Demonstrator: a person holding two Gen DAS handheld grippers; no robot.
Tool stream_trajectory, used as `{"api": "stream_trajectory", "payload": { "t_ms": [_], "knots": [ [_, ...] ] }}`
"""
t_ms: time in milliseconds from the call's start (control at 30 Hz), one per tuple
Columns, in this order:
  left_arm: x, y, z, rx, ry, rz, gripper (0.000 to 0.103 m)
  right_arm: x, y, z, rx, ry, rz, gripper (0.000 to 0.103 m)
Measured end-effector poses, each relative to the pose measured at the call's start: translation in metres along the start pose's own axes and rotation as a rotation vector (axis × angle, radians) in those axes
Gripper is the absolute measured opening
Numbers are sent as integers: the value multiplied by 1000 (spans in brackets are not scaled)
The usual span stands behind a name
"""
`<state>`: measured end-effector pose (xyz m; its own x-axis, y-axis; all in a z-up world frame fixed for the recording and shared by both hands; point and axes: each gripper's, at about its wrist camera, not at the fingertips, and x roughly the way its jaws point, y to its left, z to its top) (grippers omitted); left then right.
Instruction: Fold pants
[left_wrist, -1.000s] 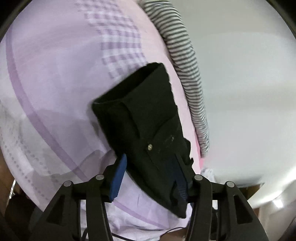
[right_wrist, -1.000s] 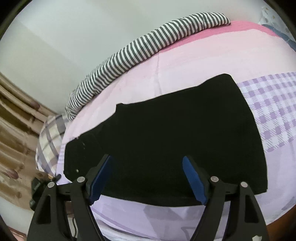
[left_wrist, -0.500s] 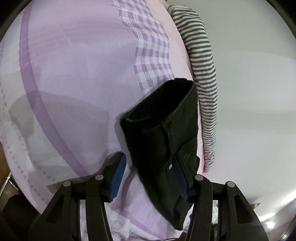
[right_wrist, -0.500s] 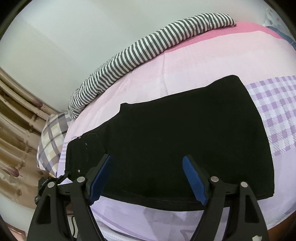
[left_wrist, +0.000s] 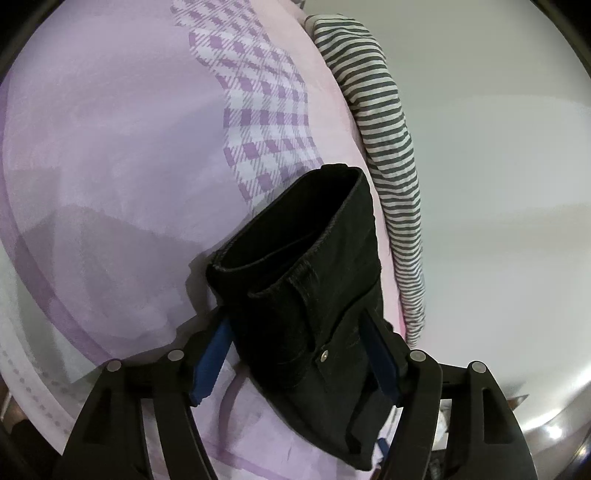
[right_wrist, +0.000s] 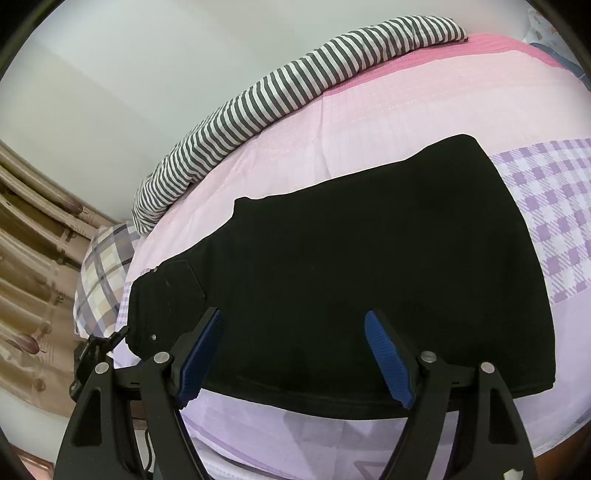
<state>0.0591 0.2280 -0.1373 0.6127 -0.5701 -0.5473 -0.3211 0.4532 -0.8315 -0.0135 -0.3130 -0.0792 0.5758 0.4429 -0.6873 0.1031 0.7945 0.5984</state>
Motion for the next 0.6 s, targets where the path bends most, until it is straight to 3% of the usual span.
{"api": "stream_trajectory", "payload": {
  "t_ms": [233,267,333,433,600],
  "knots": [
    [6,-6,2,5,-23,21,65,0,-1,0,6,3,-3,76],
    [6,-6,2,9,-27,34,61,-1,-2,-1,8,0,-4,76],
    [7,-5,2,13,-35,90,37,-3,-2,-1,15,-7,0,76],
    [6,-6,1,11,-41,119,29,-6,-3,-1,22,-18,2,76],
    [-1,-65,-13,221,-102,216,23,-18,-5,3,44,-50,19,76]
  ]
}}
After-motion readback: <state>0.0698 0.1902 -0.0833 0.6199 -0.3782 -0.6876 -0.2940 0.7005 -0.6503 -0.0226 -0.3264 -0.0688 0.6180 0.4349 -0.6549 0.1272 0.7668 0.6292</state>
